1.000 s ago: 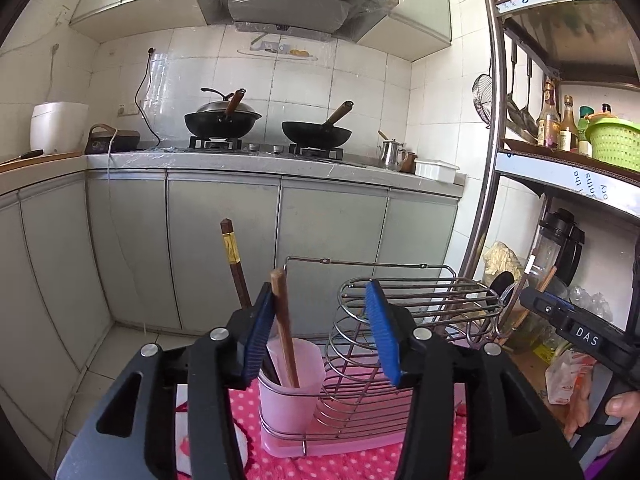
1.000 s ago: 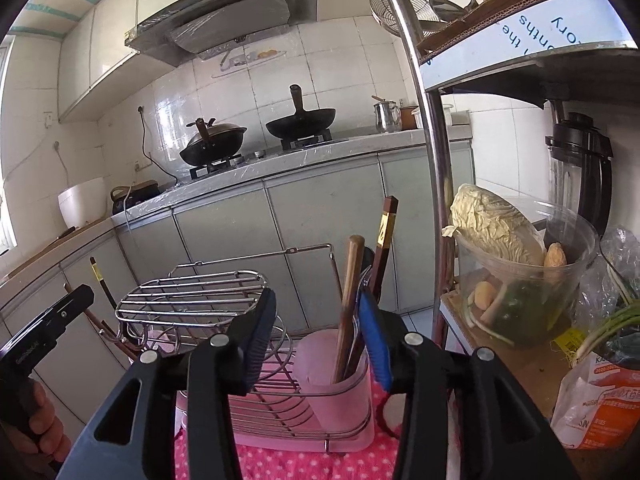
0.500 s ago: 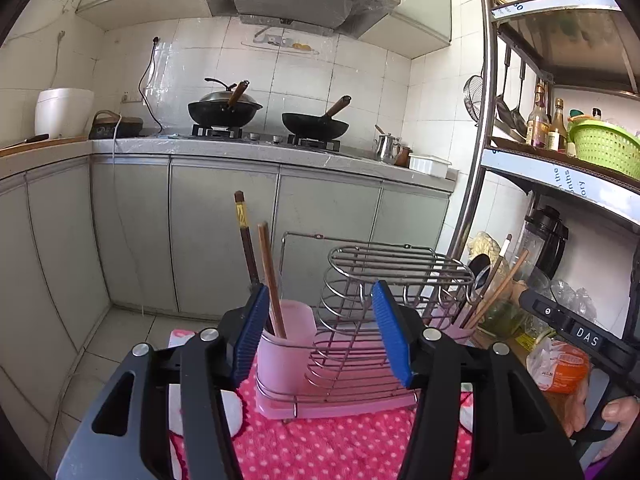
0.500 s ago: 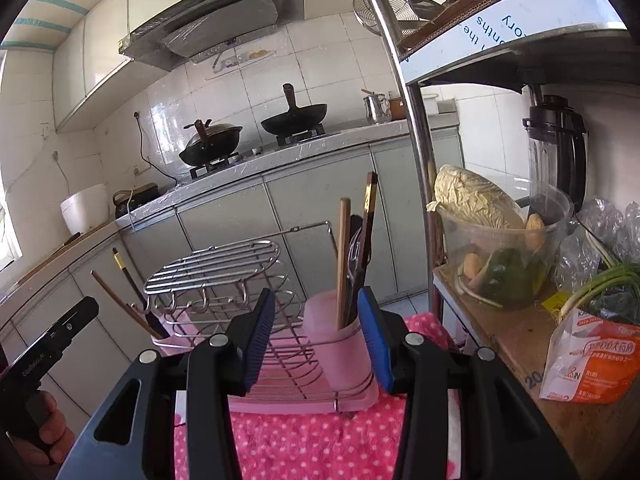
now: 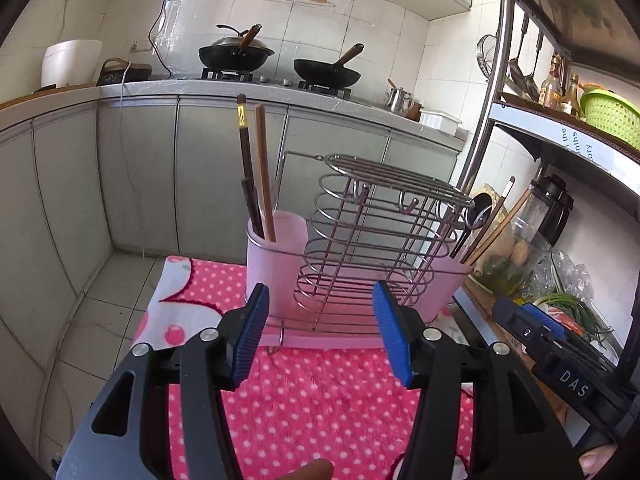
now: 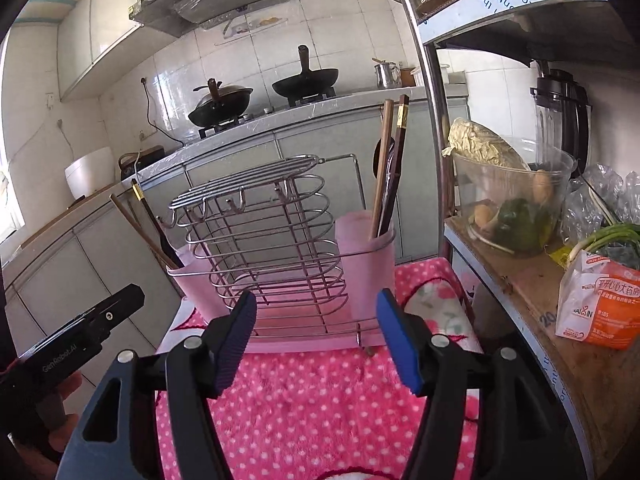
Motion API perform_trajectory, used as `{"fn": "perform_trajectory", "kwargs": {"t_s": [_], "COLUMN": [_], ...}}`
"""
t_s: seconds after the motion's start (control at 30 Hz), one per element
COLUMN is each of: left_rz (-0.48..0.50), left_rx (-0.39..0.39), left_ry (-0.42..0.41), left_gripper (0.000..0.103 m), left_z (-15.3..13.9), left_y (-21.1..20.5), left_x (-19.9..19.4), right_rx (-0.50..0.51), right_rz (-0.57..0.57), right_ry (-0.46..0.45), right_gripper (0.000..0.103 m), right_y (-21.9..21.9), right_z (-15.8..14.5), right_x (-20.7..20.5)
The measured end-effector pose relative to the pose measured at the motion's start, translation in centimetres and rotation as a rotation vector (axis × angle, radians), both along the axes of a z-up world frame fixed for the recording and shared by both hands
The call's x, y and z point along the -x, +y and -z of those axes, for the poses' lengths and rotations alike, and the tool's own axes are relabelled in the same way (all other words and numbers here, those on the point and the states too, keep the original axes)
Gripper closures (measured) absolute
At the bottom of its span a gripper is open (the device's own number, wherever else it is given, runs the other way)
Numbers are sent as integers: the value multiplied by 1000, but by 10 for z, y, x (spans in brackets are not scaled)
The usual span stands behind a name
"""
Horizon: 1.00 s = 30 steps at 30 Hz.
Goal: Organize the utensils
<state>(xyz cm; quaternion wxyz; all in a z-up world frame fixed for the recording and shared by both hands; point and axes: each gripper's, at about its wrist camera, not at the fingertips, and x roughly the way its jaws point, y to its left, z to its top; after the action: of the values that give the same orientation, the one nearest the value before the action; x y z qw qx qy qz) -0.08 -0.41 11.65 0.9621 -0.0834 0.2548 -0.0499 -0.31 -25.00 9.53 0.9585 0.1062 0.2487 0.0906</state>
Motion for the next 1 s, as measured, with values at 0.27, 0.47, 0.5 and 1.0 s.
{"fn": "perform_trajectory", "kwargs": {"t_s": [0.27, 0.47, 0.5, 1.0], "left_rz": [-7, -26, -29, -37], "left_rx": [-34, -50, -54, -68], "left_ry": [44, 76, 79, 103], "left_gripper": [49, 49, 49, 49], "left_z": [12, 22, 23, 33], "left_y": [-11, -16, -17, -18], "left_x": [8, 10, 10, 12], "right_rx": [108, 126, 129, 139], "right_rz": [-10, 0, 2, 6], "right_ry": [38, 68, 68, 92], "right_gripper": [41, 41, 41, 41], "right_y": [17, 20, 21, 25], "right_z": [13, 23, 23, 30], "right_x": [7, 8, 8, 5]}}
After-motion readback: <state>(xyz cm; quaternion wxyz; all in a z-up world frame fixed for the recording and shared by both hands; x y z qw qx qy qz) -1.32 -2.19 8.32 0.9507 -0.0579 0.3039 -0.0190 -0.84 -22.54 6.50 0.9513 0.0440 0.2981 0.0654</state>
